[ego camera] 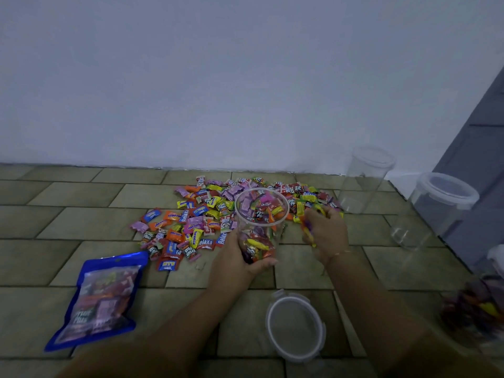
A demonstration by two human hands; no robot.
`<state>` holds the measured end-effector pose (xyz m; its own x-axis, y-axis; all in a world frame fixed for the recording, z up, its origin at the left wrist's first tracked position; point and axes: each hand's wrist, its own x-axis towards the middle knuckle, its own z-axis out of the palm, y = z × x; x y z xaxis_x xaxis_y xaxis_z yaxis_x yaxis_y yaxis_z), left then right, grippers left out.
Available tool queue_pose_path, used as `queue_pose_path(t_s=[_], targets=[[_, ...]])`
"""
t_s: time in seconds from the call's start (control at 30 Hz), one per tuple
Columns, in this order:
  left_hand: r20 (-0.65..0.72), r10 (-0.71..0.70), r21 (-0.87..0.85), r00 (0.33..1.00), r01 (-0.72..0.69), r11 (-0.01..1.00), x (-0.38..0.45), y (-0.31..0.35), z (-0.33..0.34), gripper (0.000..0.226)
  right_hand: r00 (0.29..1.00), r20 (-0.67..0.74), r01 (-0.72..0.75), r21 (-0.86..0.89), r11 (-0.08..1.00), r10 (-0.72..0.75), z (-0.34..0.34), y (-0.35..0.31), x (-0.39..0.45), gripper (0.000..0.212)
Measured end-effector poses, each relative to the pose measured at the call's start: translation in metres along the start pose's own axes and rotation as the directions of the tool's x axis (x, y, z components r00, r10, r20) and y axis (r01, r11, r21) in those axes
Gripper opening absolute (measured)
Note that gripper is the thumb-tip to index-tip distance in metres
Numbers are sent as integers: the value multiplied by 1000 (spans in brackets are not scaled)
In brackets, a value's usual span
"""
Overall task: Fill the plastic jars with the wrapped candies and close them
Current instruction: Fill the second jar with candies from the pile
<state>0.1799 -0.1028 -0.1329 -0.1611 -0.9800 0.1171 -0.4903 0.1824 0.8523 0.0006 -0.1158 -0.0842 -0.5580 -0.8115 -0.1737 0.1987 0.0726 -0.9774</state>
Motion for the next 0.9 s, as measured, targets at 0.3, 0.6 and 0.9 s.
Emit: queue_pose_path(t_s=[0.3,0.6,0.9], targets=[[-6,3,-9,1000,-3,1000,1,-2,1,103,972,30,210,335,919,-233,54,-73,-29,12],[22,-13,-36,1000,14,999,3,-4,1,104,931,80,327,246,912,-356,67,-70,-41,5],[36,-12,-49,999,14,999,3,-5,1,107,909,147,342,273,899,-390,64,-68,-46,5]])
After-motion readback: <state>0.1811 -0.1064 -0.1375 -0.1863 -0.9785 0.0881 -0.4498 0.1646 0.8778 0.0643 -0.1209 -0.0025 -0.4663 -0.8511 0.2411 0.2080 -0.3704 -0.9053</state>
